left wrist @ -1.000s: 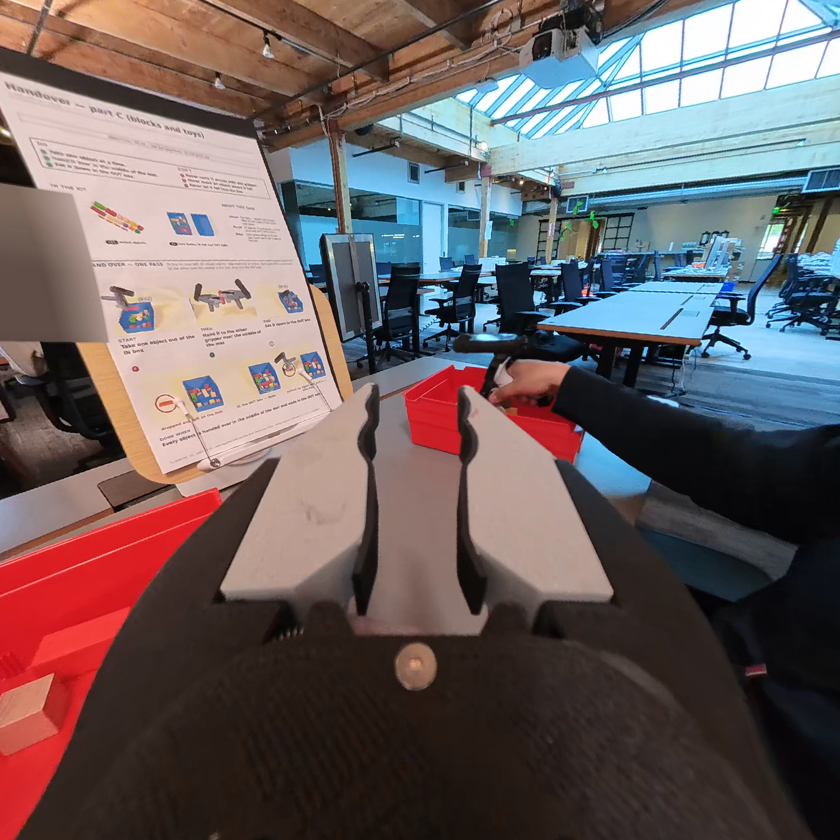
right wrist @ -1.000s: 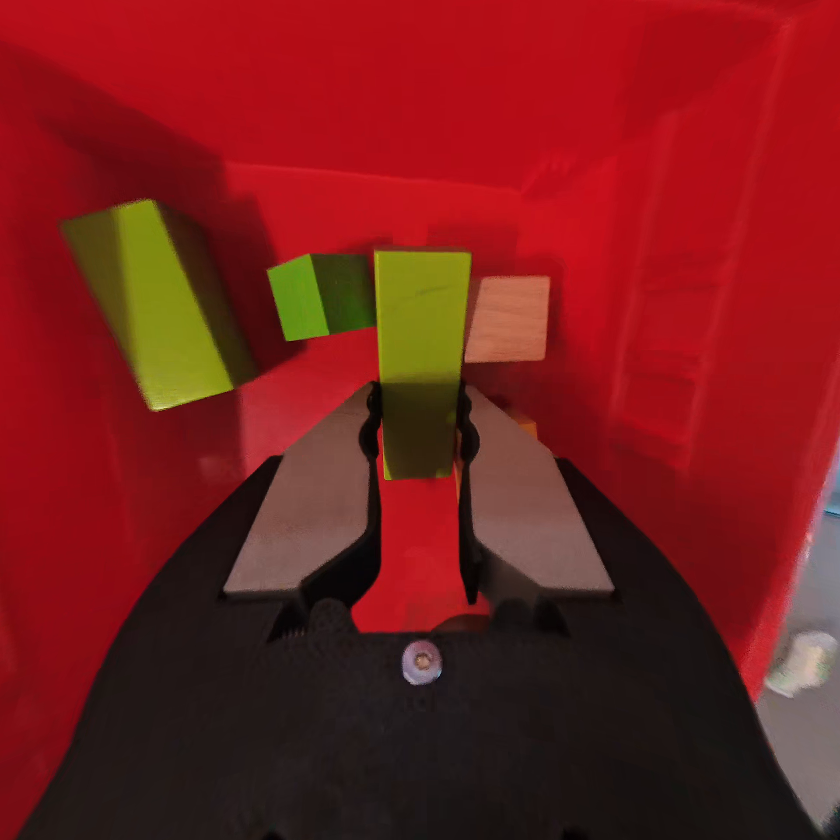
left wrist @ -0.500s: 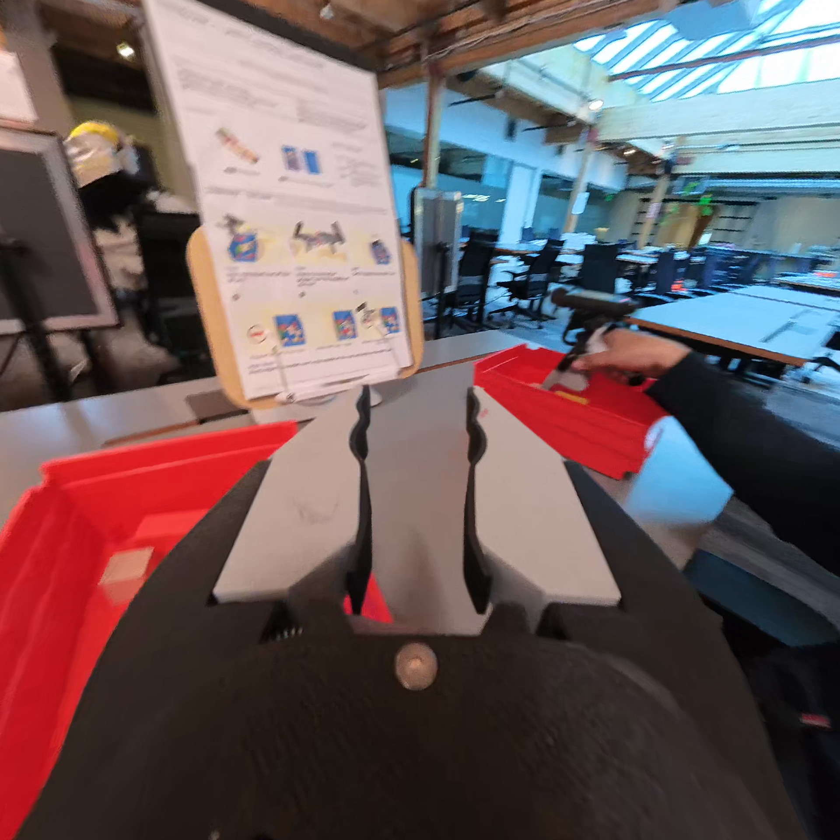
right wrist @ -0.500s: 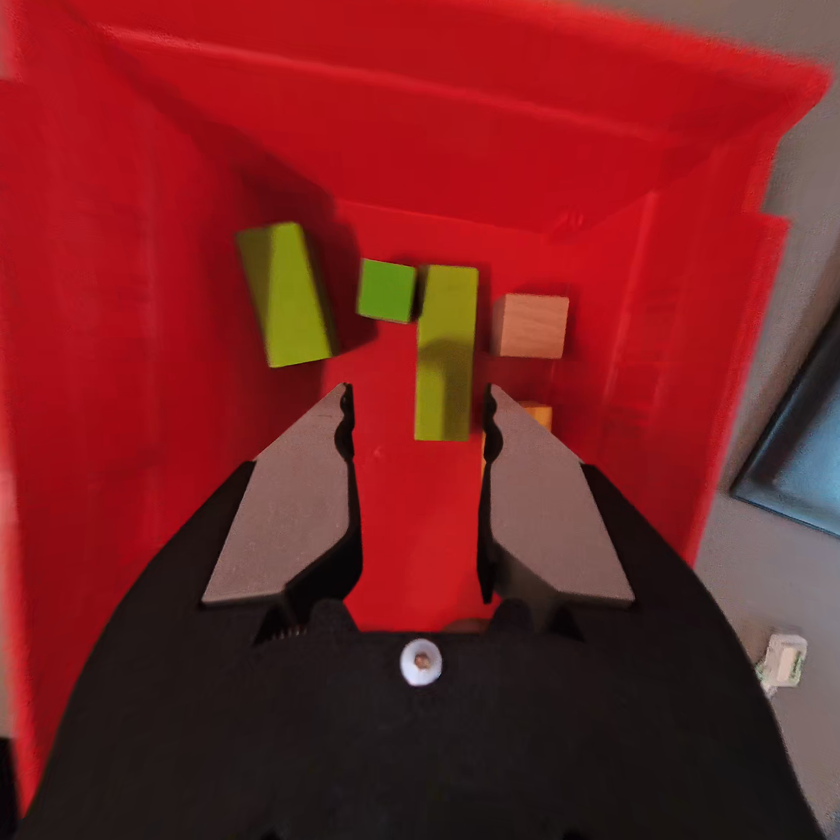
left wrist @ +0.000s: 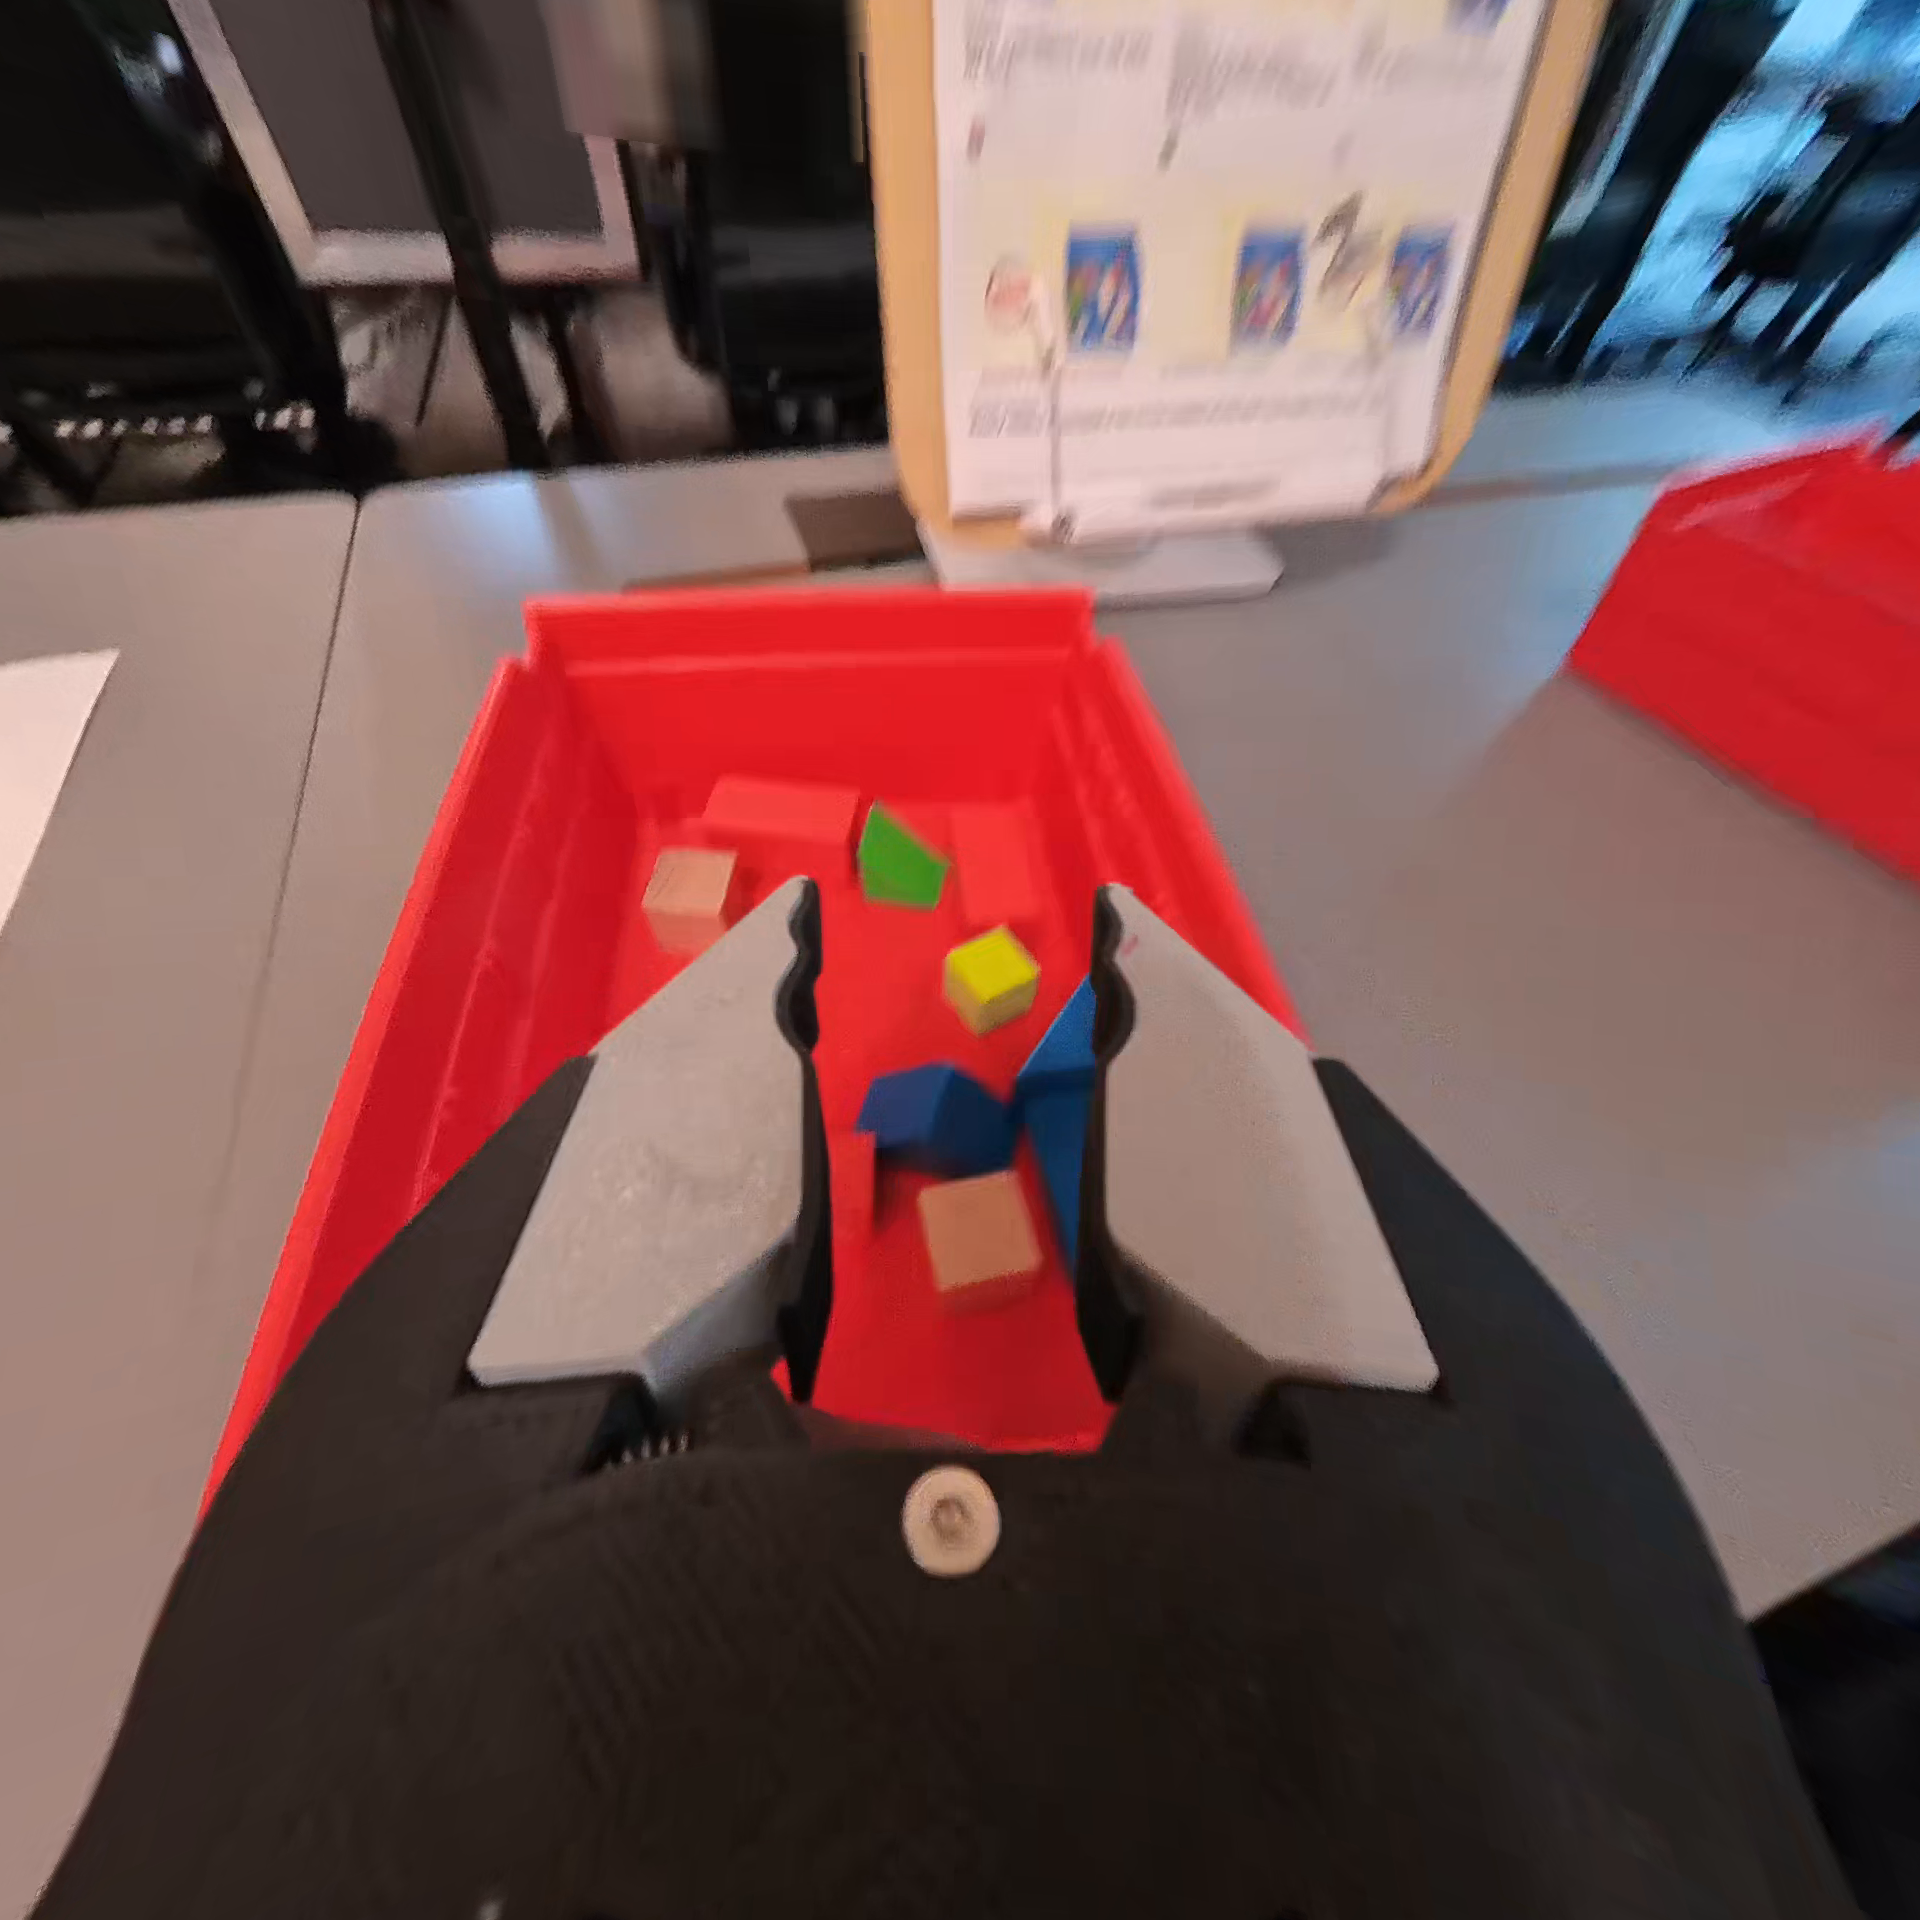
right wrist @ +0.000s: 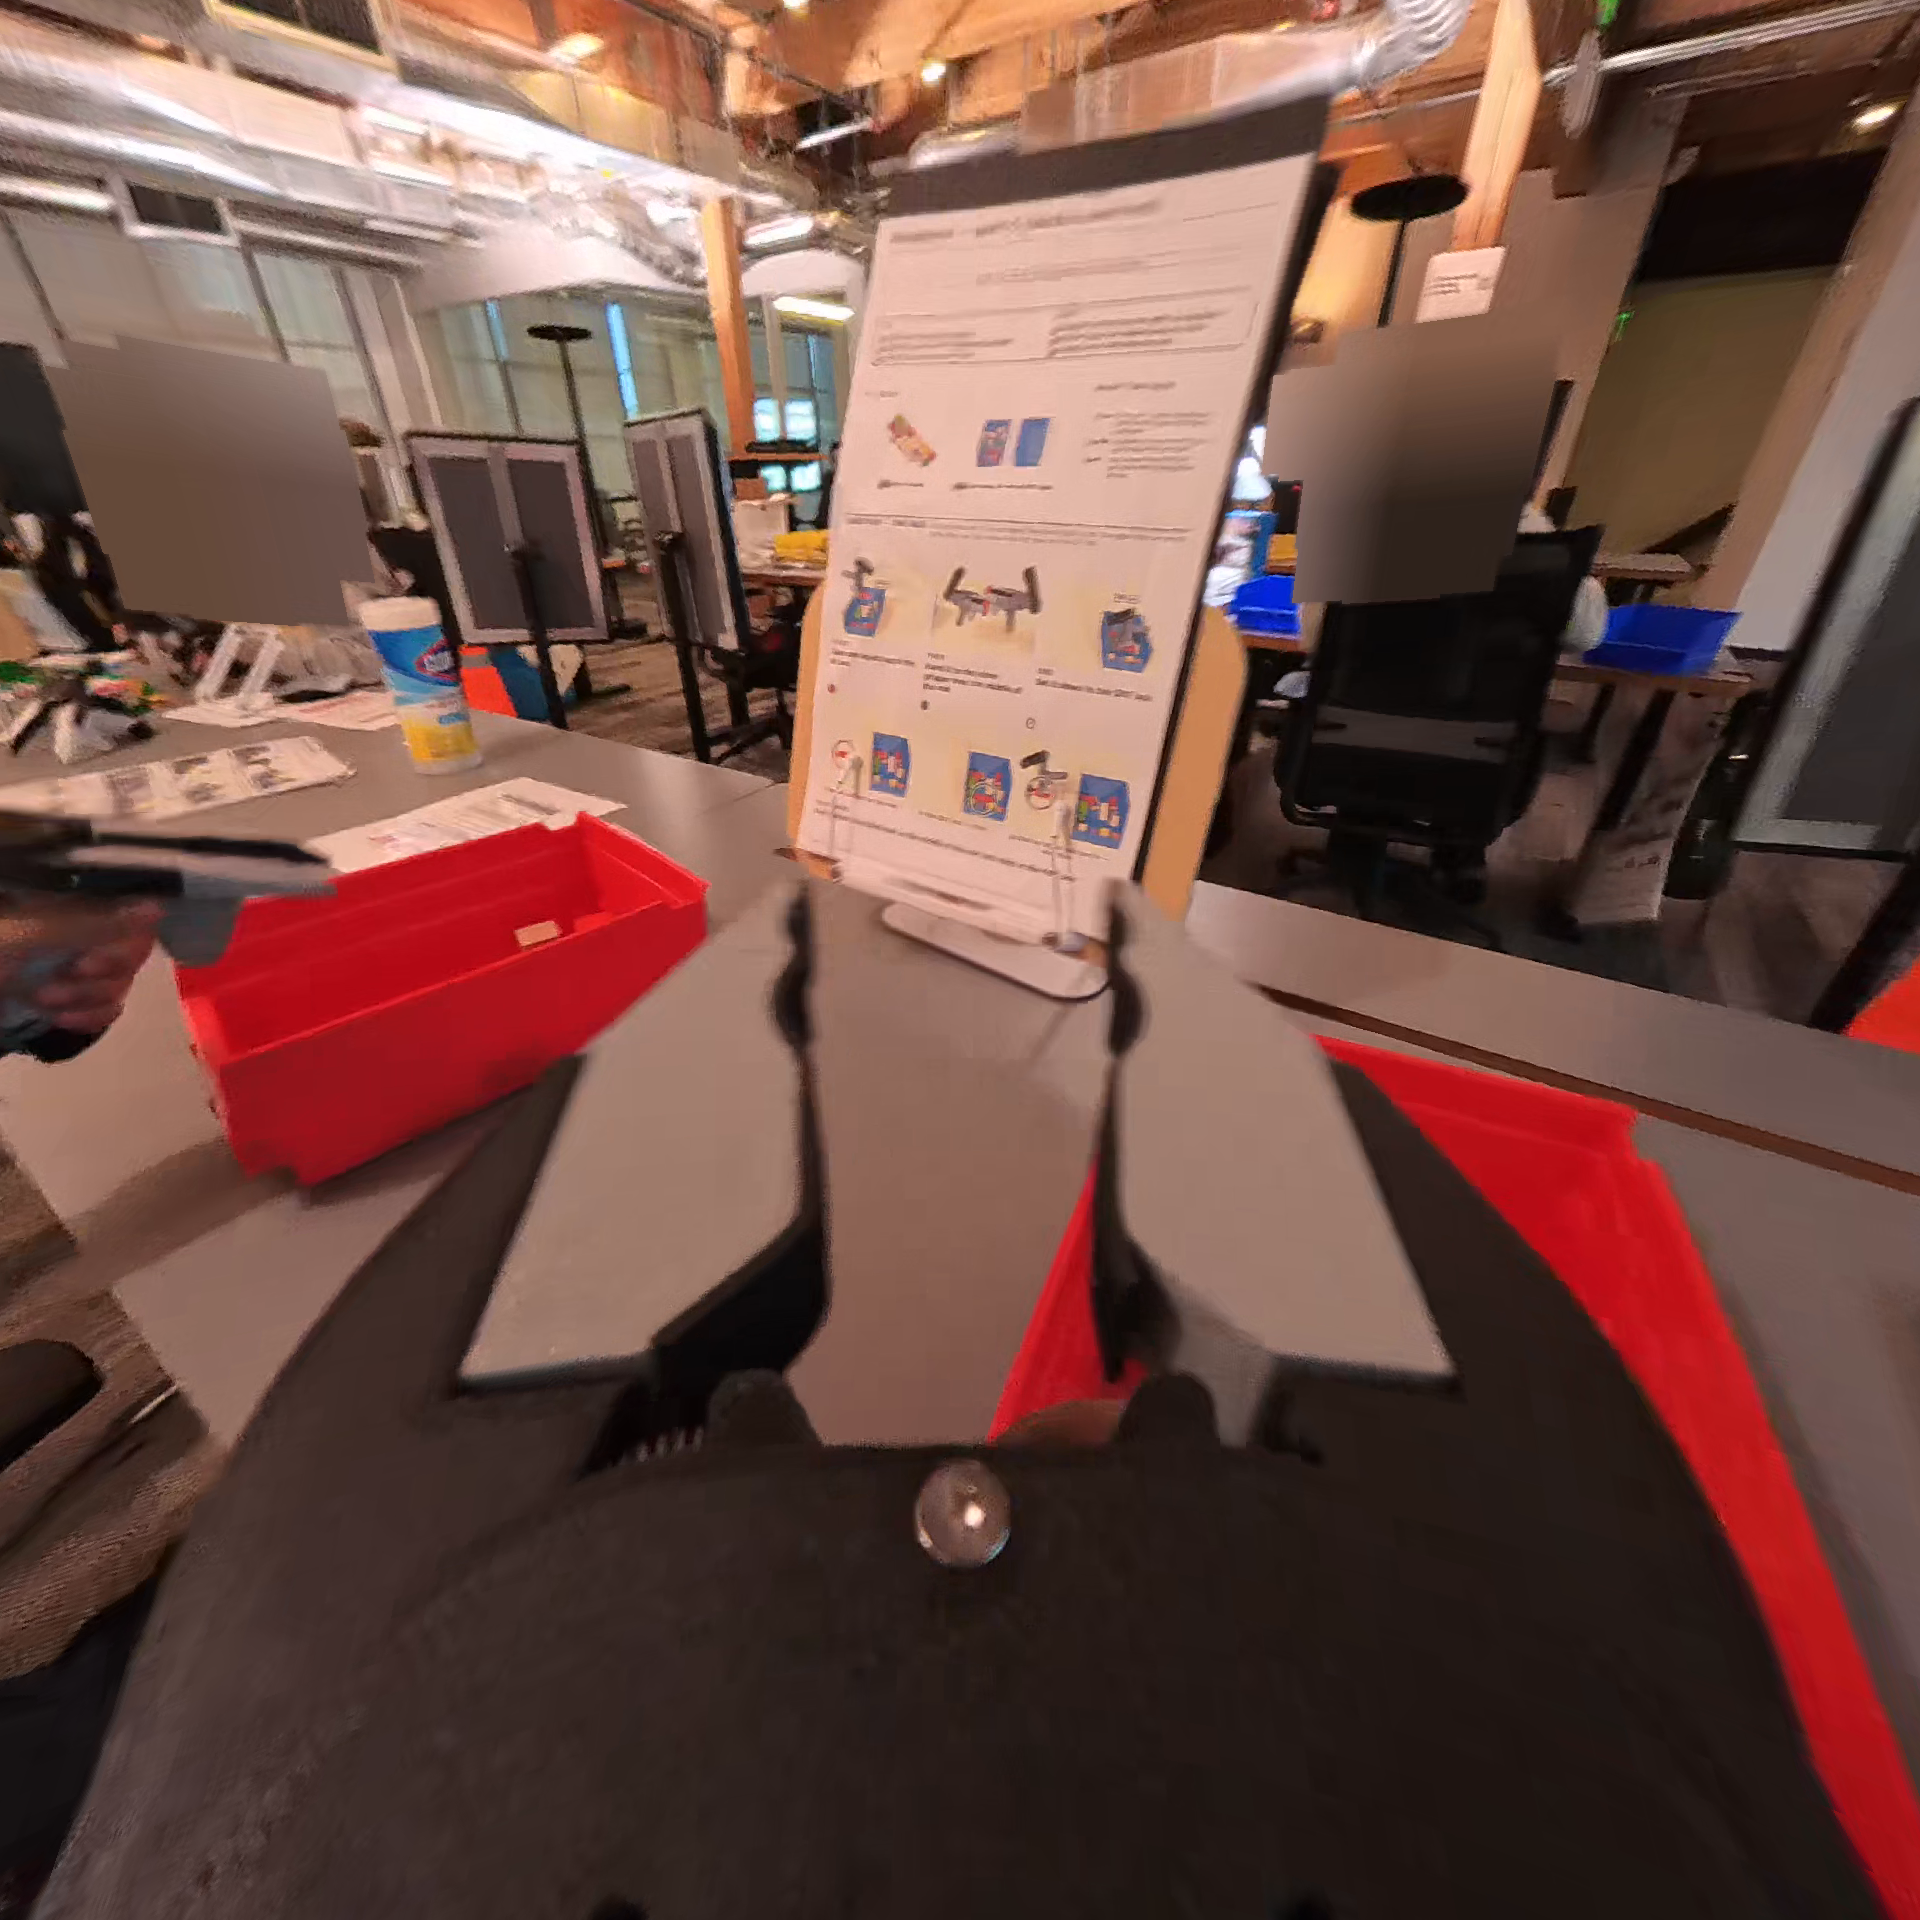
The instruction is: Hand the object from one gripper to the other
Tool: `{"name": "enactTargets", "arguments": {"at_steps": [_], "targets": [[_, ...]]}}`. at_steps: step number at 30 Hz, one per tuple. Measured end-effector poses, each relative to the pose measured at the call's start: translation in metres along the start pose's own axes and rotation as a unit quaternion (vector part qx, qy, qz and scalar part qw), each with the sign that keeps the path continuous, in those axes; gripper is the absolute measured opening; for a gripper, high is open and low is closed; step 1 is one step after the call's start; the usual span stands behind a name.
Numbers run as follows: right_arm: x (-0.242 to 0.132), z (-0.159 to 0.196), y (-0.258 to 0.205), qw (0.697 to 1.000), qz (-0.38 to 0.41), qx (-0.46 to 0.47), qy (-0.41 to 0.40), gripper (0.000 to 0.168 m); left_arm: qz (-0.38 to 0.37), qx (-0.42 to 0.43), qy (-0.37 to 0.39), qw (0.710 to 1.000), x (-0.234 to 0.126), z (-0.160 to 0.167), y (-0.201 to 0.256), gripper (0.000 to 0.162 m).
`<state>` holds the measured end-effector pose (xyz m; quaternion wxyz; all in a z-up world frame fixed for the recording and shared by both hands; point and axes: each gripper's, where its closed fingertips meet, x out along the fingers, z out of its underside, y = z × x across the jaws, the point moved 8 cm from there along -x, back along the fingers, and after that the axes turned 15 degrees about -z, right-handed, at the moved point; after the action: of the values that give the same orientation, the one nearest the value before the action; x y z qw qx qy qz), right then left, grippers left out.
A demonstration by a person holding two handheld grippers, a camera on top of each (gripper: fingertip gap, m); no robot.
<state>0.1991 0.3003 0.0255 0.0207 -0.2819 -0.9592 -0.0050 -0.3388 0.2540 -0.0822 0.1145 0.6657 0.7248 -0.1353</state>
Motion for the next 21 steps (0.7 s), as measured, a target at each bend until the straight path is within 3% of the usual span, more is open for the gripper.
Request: {"name": "enactTargets", "arguments": {"at_steps": [2,5,10,17,21], "targets": [[-0.01,-0.002,0.0,0.999,-0.004,0.001,0.033,0.053,-0.037,0.061,-0.074,0.995,0.019,0.021,-0.003,0.048],[-0.012,-0.006,0.0,0.996,-0.045,0.019,0.068,0.054,-0.121,0.154,-0.178,0.964,0.048,0.053,-0.013,0.044],[0.005,0.007,0.007,0.998,-0.045,0.028,0.024,0.055,-0.098,0.174,-0.272,0.941,0.07,0.082,-0.011,0.041],[0.03,0.02,0.004,0.996,-0.08,0.04,-0.008,0.054,-0.061,0.192,-0.281,0.938,0.071,0.085,-0.009,0.027],[0.05,0.033,-0.006,0.991,-0.117,0.043,-0.052,0.054,-0.083,0.171,-0.184,0.964,0.067,0.06,-0.013,0.026]]}}
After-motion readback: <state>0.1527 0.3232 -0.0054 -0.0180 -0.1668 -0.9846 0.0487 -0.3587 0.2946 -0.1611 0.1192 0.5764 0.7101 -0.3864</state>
